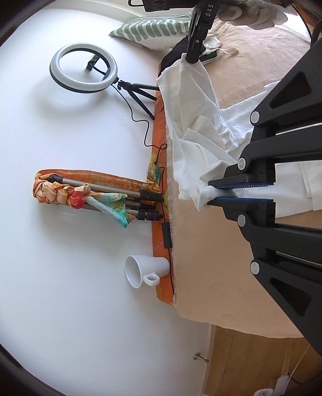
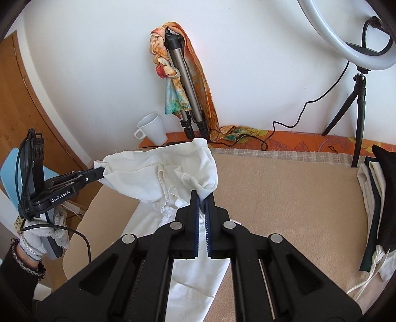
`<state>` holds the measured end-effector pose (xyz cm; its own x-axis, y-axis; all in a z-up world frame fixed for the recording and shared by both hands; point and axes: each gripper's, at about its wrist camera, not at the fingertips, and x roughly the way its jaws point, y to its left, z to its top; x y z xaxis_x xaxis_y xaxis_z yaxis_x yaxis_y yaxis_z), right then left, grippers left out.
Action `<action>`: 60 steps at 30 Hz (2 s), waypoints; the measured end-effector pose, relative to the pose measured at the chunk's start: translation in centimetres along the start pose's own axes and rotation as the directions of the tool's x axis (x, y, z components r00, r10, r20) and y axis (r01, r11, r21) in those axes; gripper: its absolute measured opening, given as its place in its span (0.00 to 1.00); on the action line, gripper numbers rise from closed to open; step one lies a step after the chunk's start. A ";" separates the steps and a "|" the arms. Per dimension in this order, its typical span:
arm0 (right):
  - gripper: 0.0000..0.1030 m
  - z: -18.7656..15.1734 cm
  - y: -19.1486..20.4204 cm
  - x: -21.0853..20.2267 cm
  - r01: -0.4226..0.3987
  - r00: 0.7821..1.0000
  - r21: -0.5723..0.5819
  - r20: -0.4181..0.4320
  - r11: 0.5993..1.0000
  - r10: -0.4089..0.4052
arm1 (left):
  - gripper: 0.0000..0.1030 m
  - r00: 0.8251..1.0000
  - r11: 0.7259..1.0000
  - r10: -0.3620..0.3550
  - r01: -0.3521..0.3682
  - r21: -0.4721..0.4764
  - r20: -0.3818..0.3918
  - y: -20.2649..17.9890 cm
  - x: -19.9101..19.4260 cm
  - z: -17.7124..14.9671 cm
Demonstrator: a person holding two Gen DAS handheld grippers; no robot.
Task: Fold small clothes
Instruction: 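Grasp the collar with both grippers and fold it over onto the hem, then open both grippers and release the folded shirt bundle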
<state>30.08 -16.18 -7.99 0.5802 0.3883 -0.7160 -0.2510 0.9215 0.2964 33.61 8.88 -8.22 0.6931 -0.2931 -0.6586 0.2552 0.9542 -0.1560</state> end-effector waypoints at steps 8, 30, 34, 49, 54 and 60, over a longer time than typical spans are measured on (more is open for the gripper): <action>0.05 -8.0 3.3 -4.5 -0.014 1.000 -0.049 -0.012 0.999 0.014 | 0.03 0.998 1.000 -0.011 0.010 -0.019 -0.059 -0.6 -3.5 -8.8; 0.31 -19.6 0.7 -7.8 0.038 0.994 0.008 -0.100 0.999 -0.037 | 0.34 0.993 0.986 -0.037 0.017 -0.168 -0.114 3.2 -9.6 -16.8; 0.41 -19.7 -1.2 -6.4 -0.082 0.988 0.222 -0.113 0.972 0.109 | 0.39 0.984 0.921 -0.134 0.081 -0.382 -0.115 5.5 -7.7 -16.7; 0.41 -21.7 -3.6 -0.6 -0.180 0.925 0.546 -0.191 0.818 0.330 | 0.35 0.943 0.753 -0.311 0.169 -0.636 -0.118 7.5 -3.7 -18.1; 0.41 -21.9 -4.2 -1.4 -0.193 0.925 0.591 -0.157 0.783 0.347 | 0.37 0.957 0.730 -0.265 0.118 -0.674 -0.120 9.0 -3.7 -18.0; 0.41 -21.8 -4.3 -1.2 -0.147 0.934 0.590 -0.181 0.794 0.308 | 0.35 0.926 0.782 -0.297 0.097 -0.615 -0.232 6.6 -1.4 -18.1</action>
<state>13.57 -20.73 -22.18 0.3245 0.6450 -0.6918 0.1723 0.6789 0.7138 22.08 16.70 -21.67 0.4098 -0.5408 -0.7345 -0.1479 0.7552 -0.6386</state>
